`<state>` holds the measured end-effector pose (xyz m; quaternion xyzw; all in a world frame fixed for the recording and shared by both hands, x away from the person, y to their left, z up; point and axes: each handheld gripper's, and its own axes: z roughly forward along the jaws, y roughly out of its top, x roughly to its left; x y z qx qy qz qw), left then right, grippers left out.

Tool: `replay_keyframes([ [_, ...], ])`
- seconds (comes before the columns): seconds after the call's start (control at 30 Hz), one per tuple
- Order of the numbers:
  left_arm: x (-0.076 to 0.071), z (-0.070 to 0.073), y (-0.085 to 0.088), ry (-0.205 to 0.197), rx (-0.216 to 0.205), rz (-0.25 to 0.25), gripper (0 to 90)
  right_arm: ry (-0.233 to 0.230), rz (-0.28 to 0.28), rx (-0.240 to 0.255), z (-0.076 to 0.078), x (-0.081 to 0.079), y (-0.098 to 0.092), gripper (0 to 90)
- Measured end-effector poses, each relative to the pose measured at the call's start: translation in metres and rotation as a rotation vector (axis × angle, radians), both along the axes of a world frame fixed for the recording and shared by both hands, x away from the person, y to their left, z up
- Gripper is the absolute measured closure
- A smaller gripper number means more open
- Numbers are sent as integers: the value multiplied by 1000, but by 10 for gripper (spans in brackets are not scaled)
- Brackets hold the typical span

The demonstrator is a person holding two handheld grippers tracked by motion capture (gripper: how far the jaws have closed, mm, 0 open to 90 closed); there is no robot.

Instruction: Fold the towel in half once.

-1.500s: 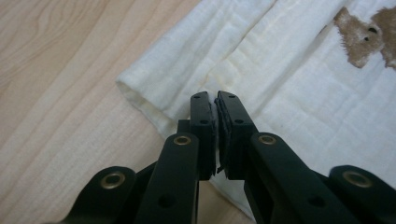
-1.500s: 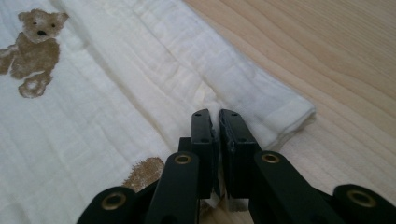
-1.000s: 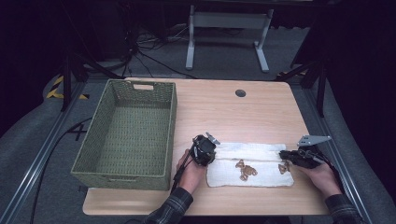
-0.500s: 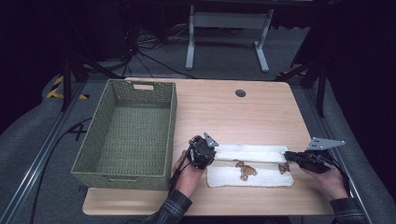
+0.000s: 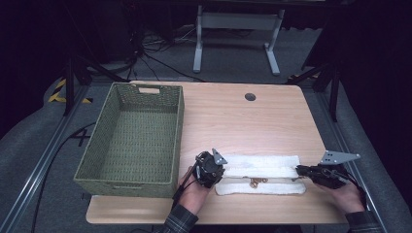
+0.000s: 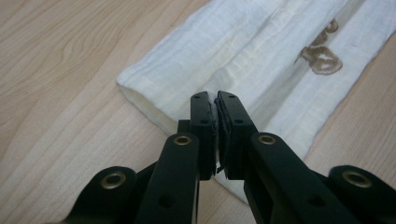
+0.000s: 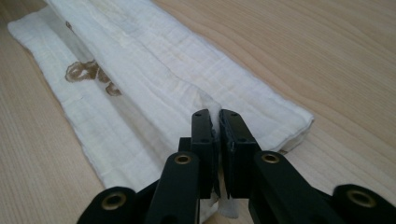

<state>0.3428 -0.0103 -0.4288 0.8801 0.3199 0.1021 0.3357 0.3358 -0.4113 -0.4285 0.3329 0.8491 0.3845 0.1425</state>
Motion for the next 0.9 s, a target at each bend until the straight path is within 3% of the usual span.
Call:
replay_keyframes([
  [0.23, -3, -7, 1, 36, 29, -18, 835, 39, 17, -13, -8, -7, 1, 824],
  [0.37, -5, -2, 3, 12, -8, -9, 750, 28, 14, -1, -5, -9, -1, 757],
  [0.5, 0, 7, 5, -8, -38, -7, 748, -8, 3, 31, 5, -7, -5, 732],
  [0.7, 18, 7, -1, -3, -47, -11, 838, -20, -5, 41, 9, 4, -4, 814],
  [0.77, 25, 4, -5, 6, -20, -17, 871, -6, -1, 31, 7, 13, 0, 861],
  [0.83, 33, -1, -9, 34, -27, -24, 890, 11, -1, 11, 3, 21, 3, 889],
  [0.9, 36, -4, -10, 61, -3, -40, 892, 35, -1, -1, -3, 28, 6, 893],
])
